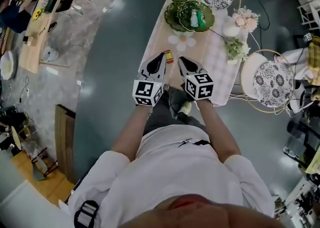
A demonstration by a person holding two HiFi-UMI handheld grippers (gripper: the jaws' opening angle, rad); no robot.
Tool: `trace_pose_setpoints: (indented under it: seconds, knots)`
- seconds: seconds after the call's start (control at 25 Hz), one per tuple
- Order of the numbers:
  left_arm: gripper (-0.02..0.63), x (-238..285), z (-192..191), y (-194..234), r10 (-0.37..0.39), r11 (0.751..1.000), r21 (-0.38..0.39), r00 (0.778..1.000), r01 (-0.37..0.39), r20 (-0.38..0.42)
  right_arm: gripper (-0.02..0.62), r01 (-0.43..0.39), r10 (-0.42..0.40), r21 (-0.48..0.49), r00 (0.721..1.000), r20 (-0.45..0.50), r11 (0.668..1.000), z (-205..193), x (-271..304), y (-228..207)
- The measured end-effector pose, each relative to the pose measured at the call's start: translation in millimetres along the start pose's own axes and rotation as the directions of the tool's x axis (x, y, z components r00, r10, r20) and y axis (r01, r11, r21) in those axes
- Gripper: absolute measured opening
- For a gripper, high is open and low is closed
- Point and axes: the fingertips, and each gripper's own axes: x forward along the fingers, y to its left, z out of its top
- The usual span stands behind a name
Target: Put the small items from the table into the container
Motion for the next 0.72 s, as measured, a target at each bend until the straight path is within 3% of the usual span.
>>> trace_pose_setpoints:
  seconds: [0.4,0.72]
  knots:
    - [0.006,47.4,-50.9,48.4,-0.06,0.998,-0.028,0.994,0.058,-0.096,0.018,0.08,-0.078,0.015,0.989,-0.122,0.997,-45.6,73.6,-38.5]
    - [0.006,82.0,-95.5,78.9,-0.098,0.995,-0.03,0.984,0.095,-0.147,0.063,0.118,-0.095,0.058,0.947,-0.306,0.991,-127.1,131.2,-74.8]
